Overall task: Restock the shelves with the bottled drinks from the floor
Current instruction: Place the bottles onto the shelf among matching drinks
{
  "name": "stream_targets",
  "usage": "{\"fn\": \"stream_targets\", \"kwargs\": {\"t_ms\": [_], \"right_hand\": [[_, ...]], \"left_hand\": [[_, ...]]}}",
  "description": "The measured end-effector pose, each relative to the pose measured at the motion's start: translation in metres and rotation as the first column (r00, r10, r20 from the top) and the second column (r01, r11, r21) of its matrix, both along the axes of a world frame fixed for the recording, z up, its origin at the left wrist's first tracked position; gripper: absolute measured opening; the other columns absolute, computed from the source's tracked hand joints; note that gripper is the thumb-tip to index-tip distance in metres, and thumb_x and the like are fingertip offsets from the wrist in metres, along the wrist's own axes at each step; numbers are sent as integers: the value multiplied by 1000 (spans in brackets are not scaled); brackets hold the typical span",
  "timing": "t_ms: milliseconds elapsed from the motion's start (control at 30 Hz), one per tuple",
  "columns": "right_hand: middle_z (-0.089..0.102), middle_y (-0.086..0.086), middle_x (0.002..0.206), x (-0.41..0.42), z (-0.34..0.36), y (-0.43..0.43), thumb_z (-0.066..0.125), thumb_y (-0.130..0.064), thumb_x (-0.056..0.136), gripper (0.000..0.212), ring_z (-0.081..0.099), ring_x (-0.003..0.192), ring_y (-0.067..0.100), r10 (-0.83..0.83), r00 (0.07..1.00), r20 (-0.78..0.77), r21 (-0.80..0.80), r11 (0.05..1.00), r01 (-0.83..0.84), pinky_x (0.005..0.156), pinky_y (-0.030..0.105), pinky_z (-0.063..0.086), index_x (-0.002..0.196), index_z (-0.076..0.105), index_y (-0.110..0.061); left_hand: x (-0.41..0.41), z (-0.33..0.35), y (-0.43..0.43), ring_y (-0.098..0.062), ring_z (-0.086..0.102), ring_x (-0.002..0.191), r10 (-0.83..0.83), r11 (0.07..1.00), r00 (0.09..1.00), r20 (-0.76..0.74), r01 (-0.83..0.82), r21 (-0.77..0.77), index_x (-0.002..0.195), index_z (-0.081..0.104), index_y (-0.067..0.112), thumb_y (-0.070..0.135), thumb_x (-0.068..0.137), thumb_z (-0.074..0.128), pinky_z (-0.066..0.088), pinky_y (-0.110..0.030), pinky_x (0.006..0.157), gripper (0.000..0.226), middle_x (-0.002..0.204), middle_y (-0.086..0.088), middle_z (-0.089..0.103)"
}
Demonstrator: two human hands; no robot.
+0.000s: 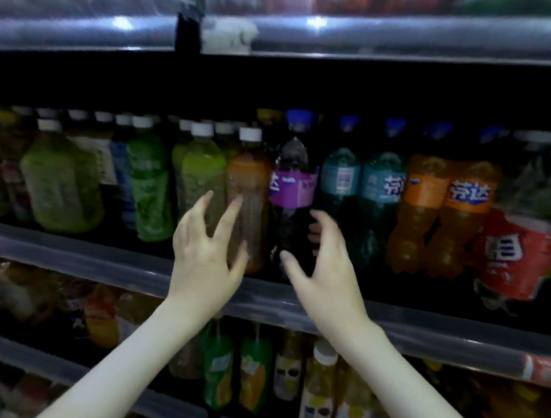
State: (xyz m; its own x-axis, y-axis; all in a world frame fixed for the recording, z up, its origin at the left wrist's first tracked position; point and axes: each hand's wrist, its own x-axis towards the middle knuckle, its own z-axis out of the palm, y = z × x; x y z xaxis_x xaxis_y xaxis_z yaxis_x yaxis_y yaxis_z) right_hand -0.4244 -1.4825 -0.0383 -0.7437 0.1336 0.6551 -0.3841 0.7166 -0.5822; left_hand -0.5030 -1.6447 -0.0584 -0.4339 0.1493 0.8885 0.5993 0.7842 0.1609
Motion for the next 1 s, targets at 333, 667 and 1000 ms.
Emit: {"fn": "stream_targets", "kwargs": {"t_ms": [333,667,1000], "right_hand": [[51,6,130,-59,27,-13,76,-30,79,75,53,111,16,-114,989,97,-230,964,133,82,22,40,139,35,-14],[51,-12,124,-43,25,0,79,-29,77,77,48,115,5,-49,996,69,-219,974,63,92,19,38,139,34,-25],[38,-4,148,-63,20,-15,77,-21,80,95,36,134,8,-52,995,84,-216,974,69,109,28,31,151,16,-23]], "left_hand": [[-28,10,-9,-36,30,129,-106,994,993,42,106,6,142,32,19,23,81,72,36,-56,102,73,143,-21,32],[-40,33,13,-30,17,139,3,1000,1000,21,-3,-17,149,22,24,55,79,45,-5,-51,111,80,150,-15,33],[-50,44,3,-29,7,145,-83,996,996,14,83,-14,151,20,26,61,78,45,-10,-57,110,84,150,-4,37]]}}
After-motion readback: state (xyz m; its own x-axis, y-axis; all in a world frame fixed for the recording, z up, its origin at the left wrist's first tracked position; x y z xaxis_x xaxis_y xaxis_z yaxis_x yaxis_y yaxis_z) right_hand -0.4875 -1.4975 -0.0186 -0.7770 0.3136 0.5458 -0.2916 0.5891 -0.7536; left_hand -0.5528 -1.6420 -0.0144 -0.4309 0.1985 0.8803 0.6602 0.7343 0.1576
